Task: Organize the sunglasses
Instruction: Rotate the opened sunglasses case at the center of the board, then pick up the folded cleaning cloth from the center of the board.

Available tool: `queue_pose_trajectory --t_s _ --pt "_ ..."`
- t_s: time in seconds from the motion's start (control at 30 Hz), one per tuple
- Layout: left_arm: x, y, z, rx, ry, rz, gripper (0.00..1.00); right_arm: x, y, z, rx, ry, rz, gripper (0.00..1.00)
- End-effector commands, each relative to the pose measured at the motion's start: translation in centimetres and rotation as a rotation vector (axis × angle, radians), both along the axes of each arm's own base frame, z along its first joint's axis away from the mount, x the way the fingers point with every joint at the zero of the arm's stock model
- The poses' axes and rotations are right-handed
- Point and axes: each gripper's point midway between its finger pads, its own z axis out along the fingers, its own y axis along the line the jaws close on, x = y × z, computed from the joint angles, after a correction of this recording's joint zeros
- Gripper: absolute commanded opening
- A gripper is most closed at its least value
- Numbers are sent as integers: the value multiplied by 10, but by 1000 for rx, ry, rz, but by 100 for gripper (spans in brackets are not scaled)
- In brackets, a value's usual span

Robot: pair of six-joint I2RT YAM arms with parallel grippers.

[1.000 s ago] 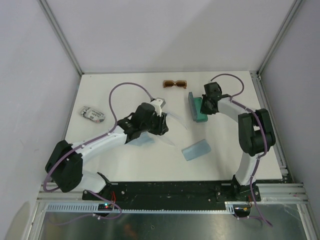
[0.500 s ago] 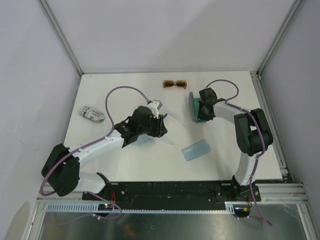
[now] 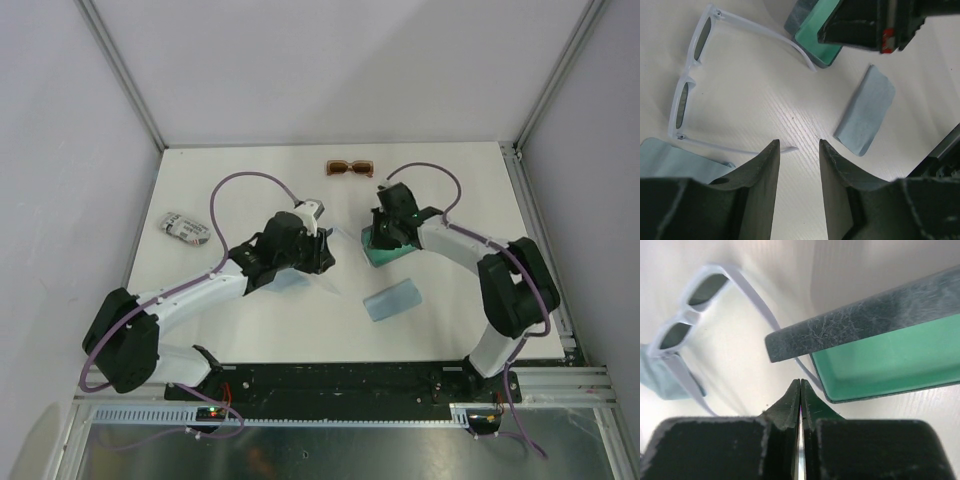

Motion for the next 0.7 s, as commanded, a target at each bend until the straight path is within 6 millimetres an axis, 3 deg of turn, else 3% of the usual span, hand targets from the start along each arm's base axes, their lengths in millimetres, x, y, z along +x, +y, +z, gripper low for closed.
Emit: queue_pose_trajectory --t_s 0.0,0.17,0.33,0.5,0.67 --pt "2 -4 11 -44 -27 -10 42 20 -9 55 105 -127 -38 4" --pt "0 -11 5 -44 -3 -50 42 39 -71 69 32 -177 -144 17" --pt "-3 -24 3 -34 0 -116 42 46 -127 58 -107 -163 -264 23" --pt "-17 -52 -5 0 -10 -236 42 32 -143 45 -153 -118 -290 26" --pt "-29 -72 -24 33 24 -290 42 -9 -142 22 -137 -73 -255 31"
